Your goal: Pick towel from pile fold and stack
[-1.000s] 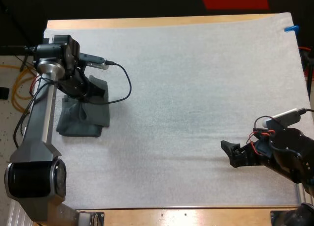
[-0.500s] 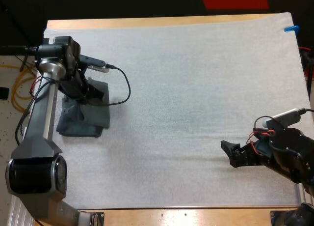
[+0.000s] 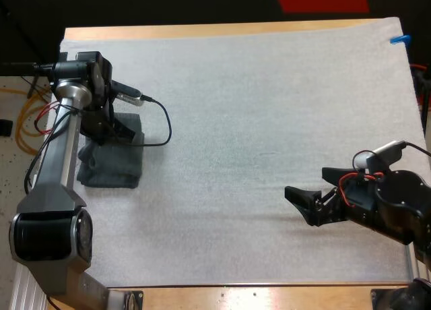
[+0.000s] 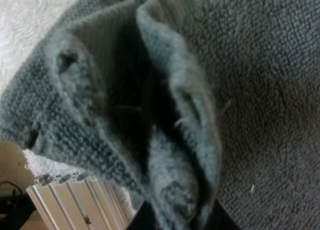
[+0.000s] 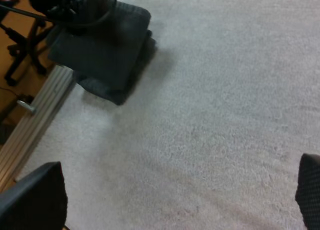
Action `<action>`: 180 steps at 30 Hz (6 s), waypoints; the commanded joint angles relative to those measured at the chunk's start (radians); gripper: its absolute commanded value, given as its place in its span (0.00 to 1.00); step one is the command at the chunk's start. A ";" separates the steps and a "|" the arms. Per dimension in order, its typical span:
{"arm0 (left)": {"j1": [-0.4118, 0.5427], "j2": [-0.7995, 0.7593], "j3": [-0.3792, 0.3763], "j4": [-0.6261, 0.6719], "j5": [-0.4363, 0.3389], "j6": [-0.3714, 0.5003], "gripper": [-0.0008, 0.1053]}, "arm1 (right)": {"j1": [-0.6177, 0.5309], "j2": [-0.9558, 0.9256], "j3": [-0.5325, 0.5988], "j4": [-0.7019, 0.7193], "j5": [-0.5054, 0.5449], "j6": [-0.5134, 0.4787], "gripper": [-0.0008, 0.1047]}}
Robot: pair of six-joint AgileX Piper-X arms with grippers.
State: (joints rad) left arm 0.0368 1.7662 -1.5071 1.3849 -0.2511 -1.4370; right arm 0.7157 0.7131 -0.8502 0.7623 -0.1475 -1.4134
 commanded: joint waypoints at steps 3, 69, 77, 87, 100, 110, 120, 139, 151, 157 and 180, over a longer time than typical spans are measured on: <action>0.001 -0.002 -0.001 0.000 -0.024 0.006 0.15 | 0.000 -0.005 -0.008 -0.019 -0.014 0.003 0.86; 0.091 -0.011 0.195 -0.400 0.397 -0.177 0.30 | 0.000 0.000 -0.008 -0.119 -0.097 0.003 0.86; 0.023 0.090 0.194 -0.407 0.281 -0.167 0.30 | 0.000 0.000 -0.008 -0.138 -0.097 0.003 0.86; 0.016 -0.069 0.108 -0.339 0.277 -0.150 0.30 | 0.000 0.000 -0.008 -0.138 -0.097 0.003 0.86; 0.016 -0.459 0.108 -0.302 0.317 -0.132 0.30 | -0.152 0.120 -0.008 -0.069 -0.125 -0.004 0.86; 0.013 -0.662 0.108 -0.240 0.315 -0.132 0.30 | -0.521 0.179 -0.020 -0.027 -0.198 -0.178 0.86; 0.013 -0.810 0.119 -0.198 0.315 -0.126 0.30 | -0.788 0.125 -0.147 0.252 -0.116 -0.407 0.86; -0.167 -1.334 0.477 -0.244 0.120 -0.110 0.30 | -0.779 -0.238 -0.192 0.407 -0.047 -0.507 0.86; -0.167 -1.671 0.561 -0.196 0.120 -0.110 0.30 | -0.779 -0.549 -0.174 0.418 -0.051 -0.502 0.86; -0.167 -1.814 0.585 -0.042 0.113 -0.108 0.30 | -0.779 -0.711 -0.090 0.443 -0.051 -0.480 0.86; -0.164 -1.919 0.826 -0.313 0.252 -0.107 0.30 | -0.782 -0.765 0.118 0.202 -0.149 -0.445 0.86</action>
State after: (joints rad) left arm -0.1262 -0.0133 -0.6900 1.1044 -0.0236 -1.5401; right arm -0.0649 -0.0130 -0.7368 0.9834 -0.2784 -1.8525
